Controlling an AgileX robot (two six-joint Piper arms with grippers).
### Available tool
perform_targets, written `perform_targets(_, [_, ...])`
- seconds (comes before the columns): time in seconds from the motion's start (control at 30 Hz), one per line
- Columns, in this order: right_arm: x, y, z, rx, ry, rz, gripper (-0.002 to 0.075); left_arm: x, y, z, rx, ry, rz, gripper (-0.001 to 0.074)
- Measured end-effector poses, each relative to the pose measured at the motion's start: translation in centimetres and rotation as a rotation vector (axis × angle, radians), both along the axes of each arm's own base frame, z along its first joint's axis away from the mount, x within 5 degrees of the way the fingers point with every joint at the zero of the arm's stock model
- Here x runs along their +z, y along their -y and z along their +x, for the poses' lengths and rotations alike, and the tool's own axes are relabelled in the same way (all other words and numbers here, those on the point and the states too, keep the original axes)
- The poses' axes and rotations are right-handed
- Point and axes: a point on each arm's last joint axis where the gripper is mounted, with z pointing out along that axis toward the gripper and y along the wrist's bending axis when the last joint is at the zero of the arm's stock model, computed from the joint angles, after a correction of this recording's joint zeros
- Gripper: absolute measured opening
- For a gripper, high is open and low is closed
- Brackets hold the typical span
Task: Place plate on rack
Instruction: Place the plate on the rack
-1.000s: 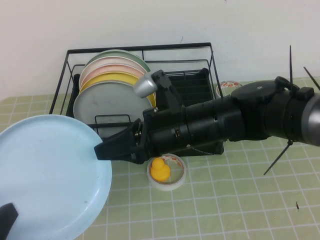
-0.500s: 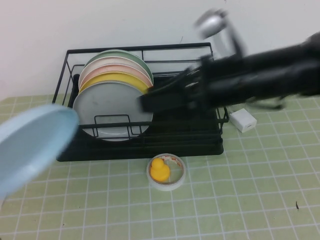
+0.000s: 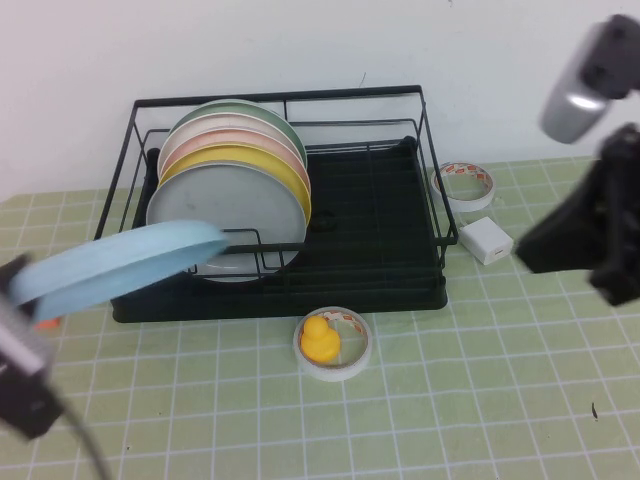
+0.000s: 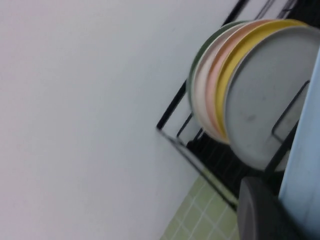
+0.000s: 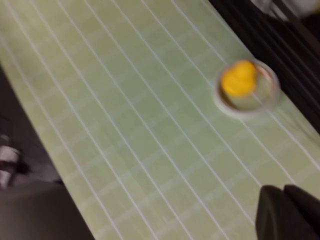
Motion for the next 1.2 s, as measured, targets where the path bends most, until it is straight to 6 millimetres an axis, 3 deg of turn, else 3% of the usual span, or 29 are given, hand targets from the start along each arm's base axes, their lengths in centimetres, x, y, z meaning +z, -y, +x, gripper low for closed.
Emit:
perform_targets(0.3, [1.8,1.9,-2.6,-0.048,0.04,-0.076,0.0006,0.7,4.1,7.5,-0.112,-0.005,0.106,0.0082])
perform_targets(0.53, [1.7,2.5,-2.8,-0.08,0.023,-0.122,0.0005,-0.7,6.1,12.8,-0.159,-0.041,0.21,0.0082])
perform_targets(0.9, [1.6,2.6,-3.0,-0.082,0.007,-0.138,0.0005,-3.1,7.5,16.4,-0.178,-0.041,0.222,0.0082])
perform_targets(1.2, [1.6,2.6,-3.0,-0.079,0.001,-0.143,0.0005,-3.9,7.8,17.1,-0.181,-0.054,0.225,0.0082])
